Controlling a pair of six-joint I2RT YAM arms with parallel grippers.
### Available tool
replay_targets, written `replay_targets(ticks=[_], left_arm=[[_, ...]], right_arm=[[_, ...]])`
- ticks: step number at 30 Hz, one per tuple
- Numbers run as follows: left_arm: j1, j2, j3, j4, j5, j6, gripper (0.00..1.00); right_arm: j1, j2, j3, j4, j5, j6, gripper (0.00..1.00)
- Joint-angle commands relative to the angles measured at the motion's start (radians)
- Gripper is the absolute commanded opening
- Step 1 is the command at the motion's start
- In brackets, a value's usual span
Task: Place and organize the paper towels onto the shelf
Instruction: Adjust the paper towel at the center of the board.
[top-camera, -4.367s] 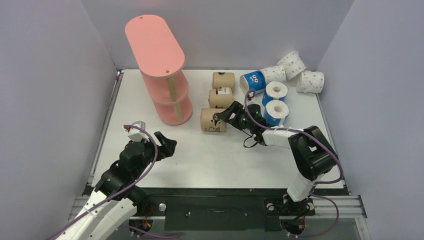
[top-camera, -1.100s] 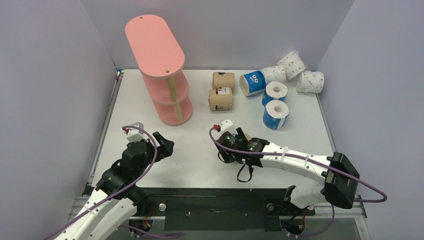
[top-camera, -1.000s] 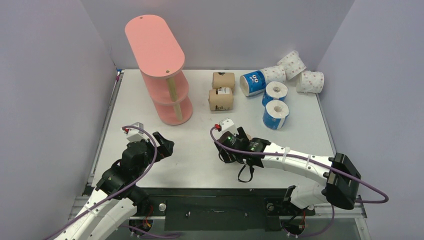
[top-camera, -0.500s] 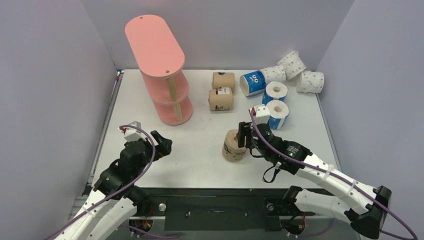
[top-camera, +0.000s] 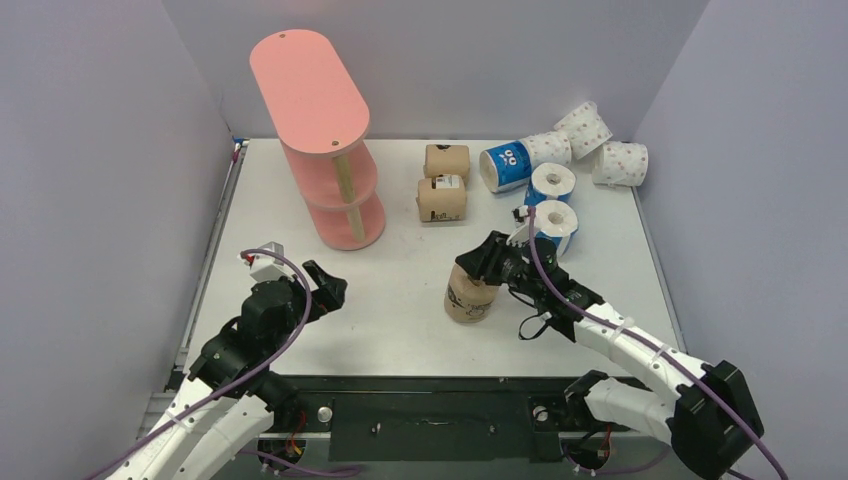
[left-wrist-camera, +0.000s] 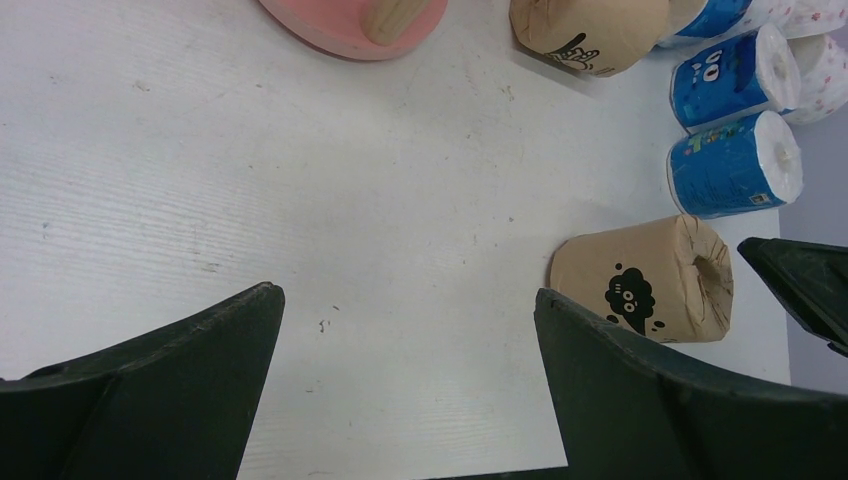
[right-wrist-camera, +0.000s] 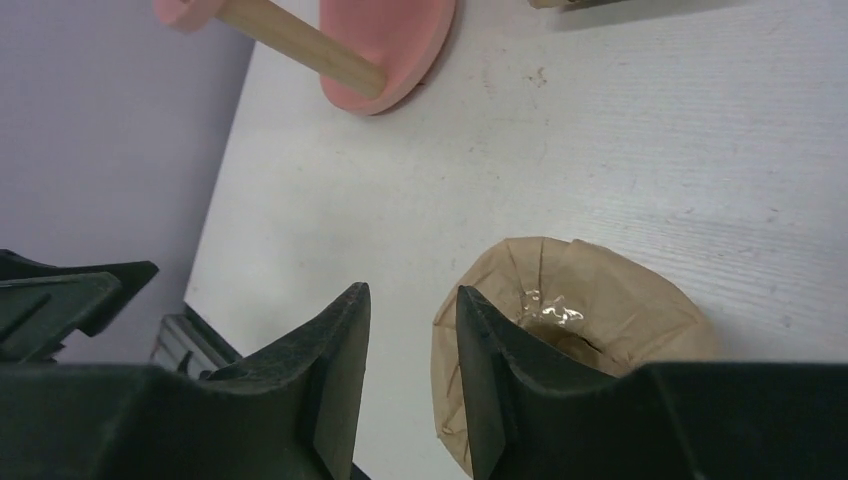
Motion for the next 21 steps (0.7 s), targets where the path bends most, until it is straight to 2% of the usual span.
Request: replay_targets(ticks=[1,7,11,21], left_arm=[[-0.002,-0.005,-0.001,0.057,0.015,-0.012,0.96],[-0.002,0.004,-0.019,0.078,0.026,-0.020,0.96],[-0.002,0.008,-0.030,0.088,0.029,-0.023,0.96],[-0.003,0.008,-0.053,0.097,0.039,-0.030,0.96]], right_arm=[[-0.066,0.058,-0.014,0.280,-0.257,0.152,0.33],[-0.071,0.135,-0.072,0.379,-0.312,0.211,0.33],[-0.062,0.174,-0.111,0.386,-0.310,0.212,0.32],[0.013,0.267,-0.134,0.291,-0.217,0.150,0.32]])
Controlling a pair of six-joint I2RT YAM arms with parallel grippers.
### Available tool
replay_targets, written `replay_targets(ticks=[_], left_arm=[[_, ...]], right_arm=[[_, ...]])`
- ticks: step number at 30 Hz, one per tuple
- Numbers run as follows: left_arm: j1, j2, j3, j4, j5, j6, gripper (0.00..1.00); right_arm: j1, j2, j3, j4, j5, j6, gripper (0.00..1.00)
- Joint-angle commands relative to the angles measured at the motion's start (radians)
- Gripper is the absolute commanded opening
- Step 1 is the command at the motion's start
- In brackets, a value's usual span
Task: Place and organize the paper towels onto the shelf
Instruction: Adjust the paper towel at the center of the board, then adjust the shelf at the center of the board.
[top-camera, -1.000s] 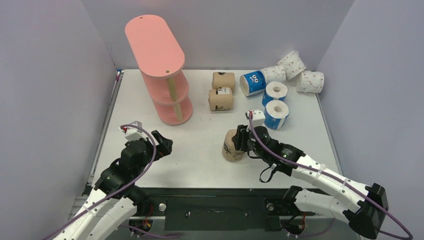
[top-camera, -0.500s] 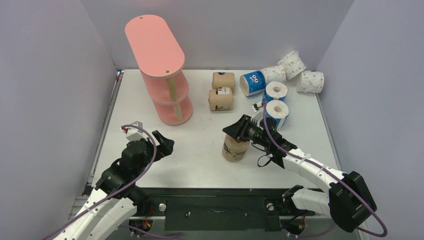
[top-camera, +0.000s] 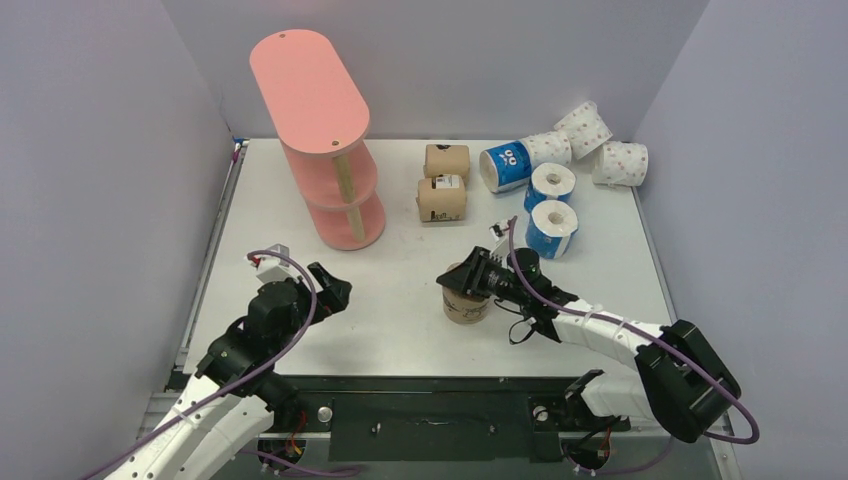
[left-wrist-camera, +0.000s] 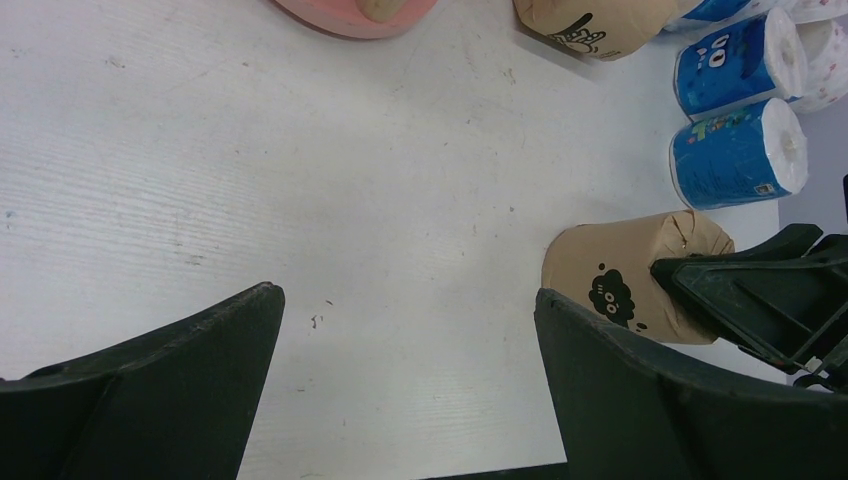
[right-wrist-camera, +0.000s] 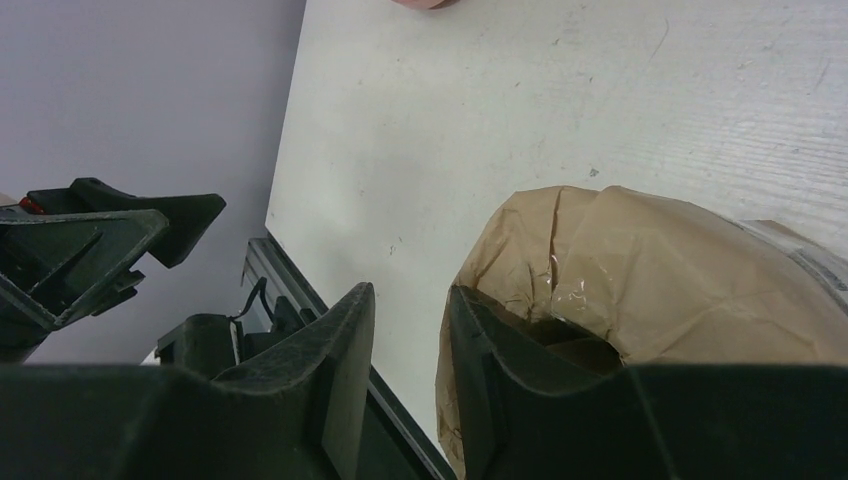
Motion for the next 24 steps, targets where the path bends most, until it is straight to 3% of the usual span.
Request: replay_targets(ticks=[1,4,5,6,8,16,20,24], left_arm=[[-0.002,-0.001,-0.005,0.049,0.013,-0.010,0.96],[-0.002,-0.005,-0.006,0.047,0.012,-0.011,0.96],[-0.003,-0.007,-0.005,0.044,0.011,-0.011,0.96],[-0.003,-0.009,-0.003,0.041,0.008,-0.010,0.96],[-0.003,-0.014,0.004,0.032,0.003,-0.007,0.96],[-0.003,-0.022,0.032,0.017,-0.019,0.009,0.96],[-0.003,-0.021,0.052,0.007,-0.038,0.024,0.96],[-0.002,-0.012,0.084,-0.002,-0.074,0.047,0.96]], right_arm=[[0.049,0.055,0.004,-0.081,0.072,-0.059,0.32],[0.063,0.066,0.014,-0.095,0.088,-0.062,0.33],[-0.063,0.060,0.018,-0.098,0.089,-0.062,0.33],[0.032,0.053,0.021,-0.103,0.090,-0.063,0.33],[0.057,0.009,0.039,-0.150,0.089,-0.069,0.36],[0.044,-0.217,0.288,-0.508,0.127,-0.208,0.57],[0.035,-0.288,0.369,-0.686,0.250,-0.289,0.61],[0.034,-0.311,0.385,-0.843,0.488,-0.338,0.65]])
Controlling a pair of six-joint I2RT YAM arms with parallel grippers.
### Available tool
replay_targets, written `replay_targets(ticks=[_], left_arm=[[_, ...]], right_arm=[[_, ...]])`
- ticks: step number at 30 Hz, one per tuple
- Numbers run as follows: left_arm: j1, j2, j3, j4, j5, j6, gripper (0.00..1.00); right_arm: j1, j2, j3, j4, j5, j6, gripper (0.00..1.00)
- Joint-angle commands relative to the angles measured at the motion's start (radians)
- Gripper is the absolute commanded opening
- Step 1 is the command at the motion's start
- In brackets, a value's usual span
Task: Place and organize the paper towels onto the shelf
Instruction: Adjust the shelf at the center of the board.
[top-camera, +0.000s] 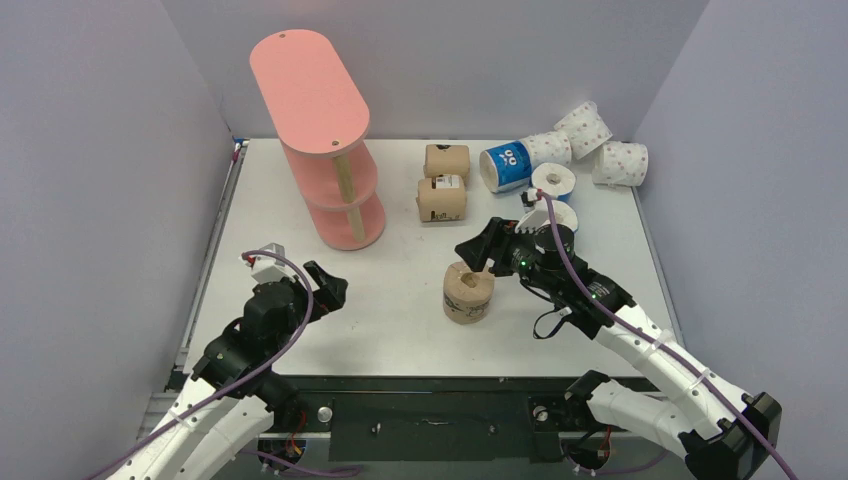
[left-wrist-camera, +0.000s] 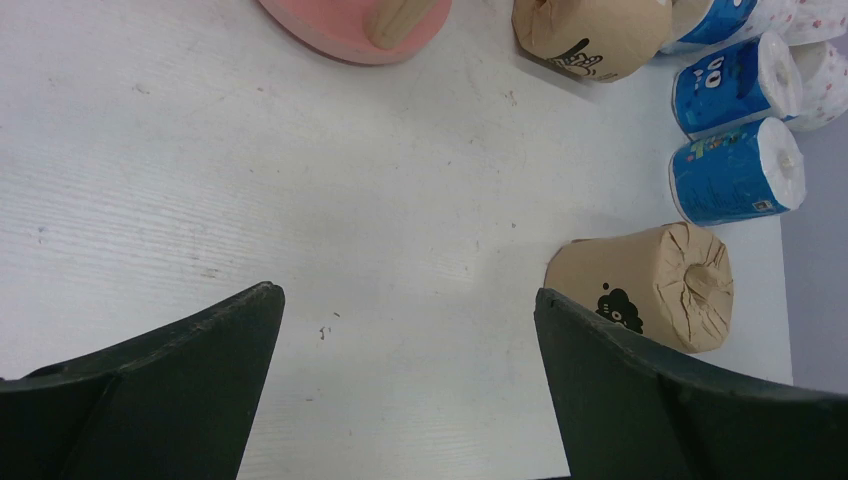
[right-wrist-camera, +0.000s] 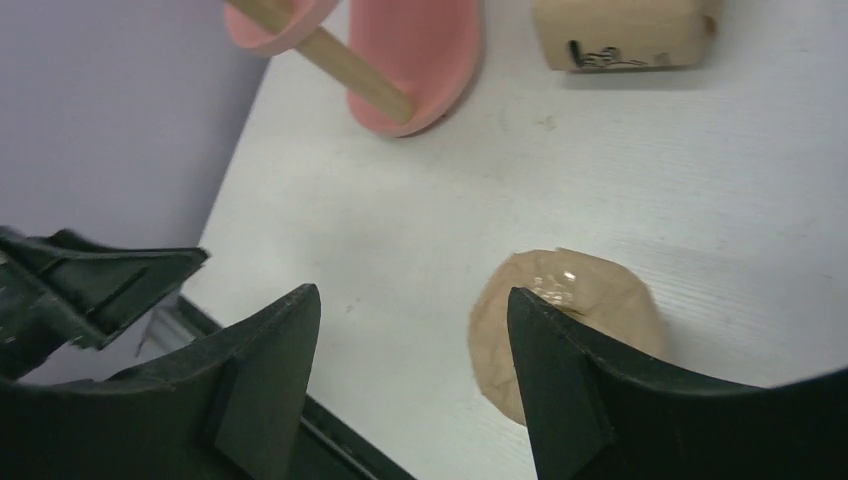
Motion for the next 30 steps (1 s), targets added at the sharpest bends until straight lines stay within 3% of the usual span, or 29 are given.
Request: replay_targets(ticks=[1,10,15,19,23,27,30], left_arm=[[-0.002,0.010,0.082,0.007,-0.061,0.046,0.96],[-0.001,0.130,0.190,0.001,-0.211,0.031,0.96],[0.064,0.186,0.235,0.027,-0.244,-0.012,0.96],[0.252,0.222,0.222,0.097,-0.090,-0.051,0.96],[0.523,0.280,0.167,0.238,0.269,-0.137,0.96],[0.651,0.395,0.126,0.436,0.502,-0.250,0.99],[0.688,0.453,0.106,0.561,0.570,-0.320,0.96]], right_arm=[[-0.010,-0.020,0.020,-0.249,0.285,-0.100,0.65],[-0.032,0.020,-0.071,-0.245,0.326,-0.087,0.69],[-0.058,0.077,-0.081,-0.214,0.297,-0.092,0.70],[-0.077,0.091,-0.088,-0.192,0.267,-0.091,0.70],[-0.084,0.077,-0.094,-0.183,0.260,-0.092,0.70],[-0.087,0.037,-0.101,-0.182,0.244,-0.089,0.70],[-0.088,0.003,-0.103,-0.188,0.234,-0.085,0.70]])
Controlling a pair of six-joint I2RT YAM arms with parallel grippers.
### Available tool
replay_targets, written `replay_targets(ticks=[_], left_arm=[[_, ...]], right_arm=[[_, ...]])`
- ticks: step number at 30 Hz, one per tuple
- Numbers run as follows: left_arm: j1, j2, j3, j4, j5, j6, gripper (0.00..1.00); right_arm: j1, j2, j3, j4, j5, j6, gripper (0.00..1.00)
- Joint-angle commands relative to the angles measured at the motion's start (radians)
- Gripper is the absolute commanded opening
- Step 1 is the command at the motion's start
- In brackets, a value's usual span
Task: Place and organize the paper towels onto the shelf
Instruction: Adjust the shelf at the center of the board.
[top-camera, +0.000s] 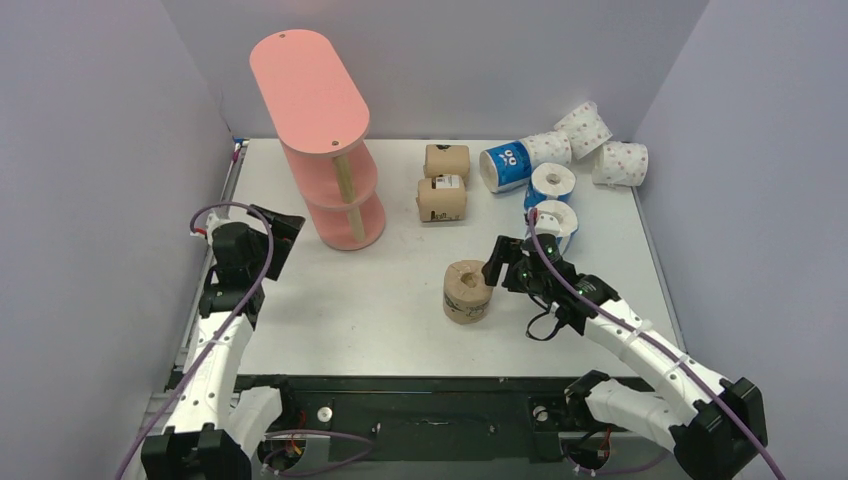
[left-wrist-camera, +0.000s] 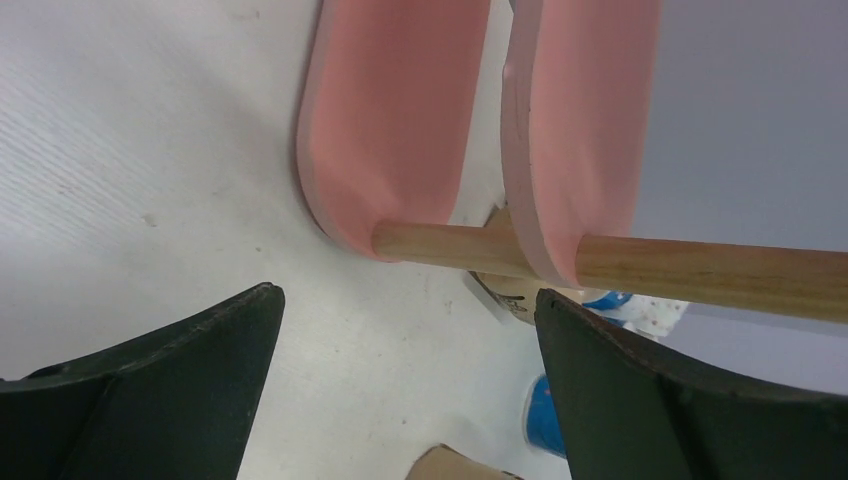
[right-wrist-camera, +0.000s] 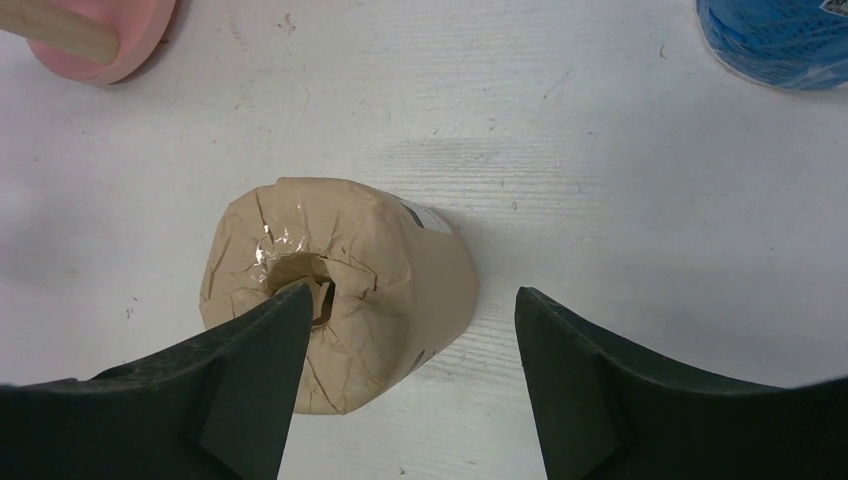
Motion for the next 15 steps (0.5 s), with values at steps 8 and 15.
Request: replay_targets(ticks=[8,15], left_arm=[[0.090,0.187,0.021,0.433,0.292,-0.149,0.88],[0.093,0.383,0.044,0.593,0.369,-0.206,0.77]], right_arm=[[-0.011,-0.154,-0.001,0.007,-0.053,-0.001,0.68],[-0.009,-0.185,0.002,-0.003,-0.108,-0.002,0.66]])
